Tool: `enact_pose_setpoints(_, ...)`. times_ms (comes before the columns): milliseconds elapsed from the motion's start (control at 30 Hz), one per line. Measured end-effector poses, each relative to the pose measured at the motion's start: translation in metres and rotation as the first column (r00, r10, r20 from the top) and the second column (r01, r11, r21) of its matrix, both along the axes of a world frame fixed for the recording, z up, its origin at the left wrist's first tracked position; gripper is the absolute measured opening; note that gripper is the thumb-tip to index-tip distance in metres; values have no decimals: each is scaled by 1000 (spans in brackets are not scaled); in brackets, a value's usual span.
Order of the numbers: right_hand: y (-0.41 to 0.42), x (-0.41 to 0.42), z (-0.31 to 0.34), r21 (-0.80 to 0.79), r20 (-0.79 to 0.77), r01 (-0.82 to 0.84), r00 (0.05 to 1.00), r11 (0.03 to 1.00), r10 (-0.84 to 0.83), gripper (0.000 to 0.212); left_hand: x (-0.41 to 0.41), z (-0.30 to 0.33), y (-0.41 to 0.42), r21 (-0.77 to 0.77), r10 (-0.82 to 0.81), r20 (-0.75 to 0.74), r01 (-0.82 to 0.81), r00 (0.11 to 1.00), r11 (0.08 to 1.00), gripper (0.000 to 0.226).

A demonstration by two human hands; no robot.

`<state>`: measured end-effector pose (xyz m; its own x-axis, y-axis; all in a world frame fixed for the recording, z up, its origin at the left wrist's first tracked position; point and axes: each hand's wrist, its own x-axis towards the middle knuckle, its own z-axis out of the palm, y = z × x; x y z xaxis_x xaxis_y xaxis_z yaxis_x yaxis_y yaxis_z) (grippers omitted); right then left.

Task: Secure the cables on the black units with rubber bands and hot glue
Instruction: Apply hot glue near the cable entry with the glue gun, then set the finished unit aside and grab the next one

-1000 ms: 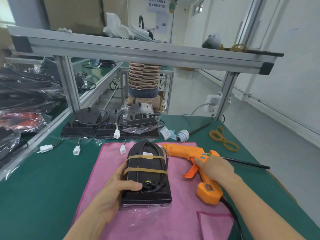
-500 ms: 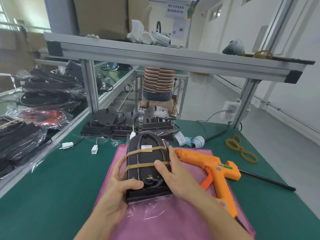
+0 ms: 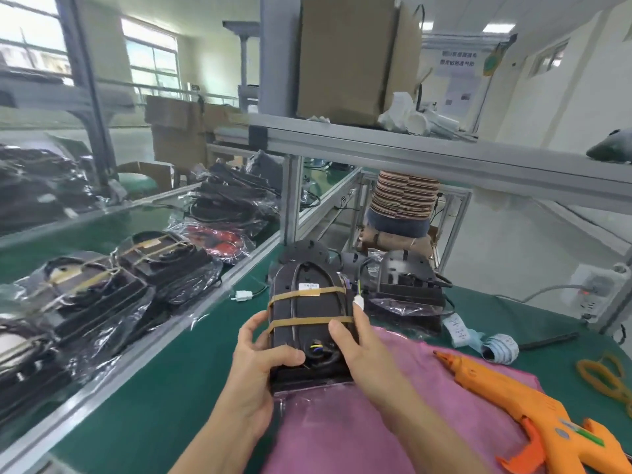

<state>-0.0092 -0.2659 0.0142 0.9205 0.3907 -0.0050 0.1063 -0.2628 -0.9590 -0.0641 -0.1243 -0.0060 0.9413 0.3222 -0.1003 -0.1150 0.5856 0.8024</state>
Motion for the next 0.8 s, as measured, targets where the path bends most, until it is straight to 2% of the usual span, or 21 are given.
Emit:
enact_pose_setpoints(167, 58, 13, 12, -45, 13, -128, 992, 991, 129, 63, -7, 13, 48, 8, 197, -4, -197, 980, 980, 87)
enact_pose_setpoints(300, 116, 31, 31, -9, 46, -255, 966, 967, 255, 42, -5, 32, 91, 57, 376, 23, -377, 926, 925, 82)
enact_pose_setpoints(367, 148, 43, 42, -4, 33, -311, 950, 950, 311, 41, -1, 43, 113, 65, 443, 17, -443, 896, 894, 76)
enact_pose_setpoints(467, 195, 61, 54, 14, 5, -274, 962, 962, 274, 42, 12, 59, 143, 66, 511, 43, -513, 858, 856, 72)
enact_pose_setpoints(600, 241, 76, 60, 66, 72, -201, 978, 977, 197, 36, 35, 71, 176, 97, 580, 32, -580, 814, 809, 67)
enact_pose_setpoints(733, 267, 84, 58, 12, 130, -232, 965, 973, 229, 50, 52, 70, 200, 135, 613, -12, -607, 790, 783, 68)
enact_pose_setpoints(800, 278, 86, 56, -28, 164, -249, 954, 968, 250, 53, 55, 70, 207, 227, 617, -55, -592, 785, 774, 72)
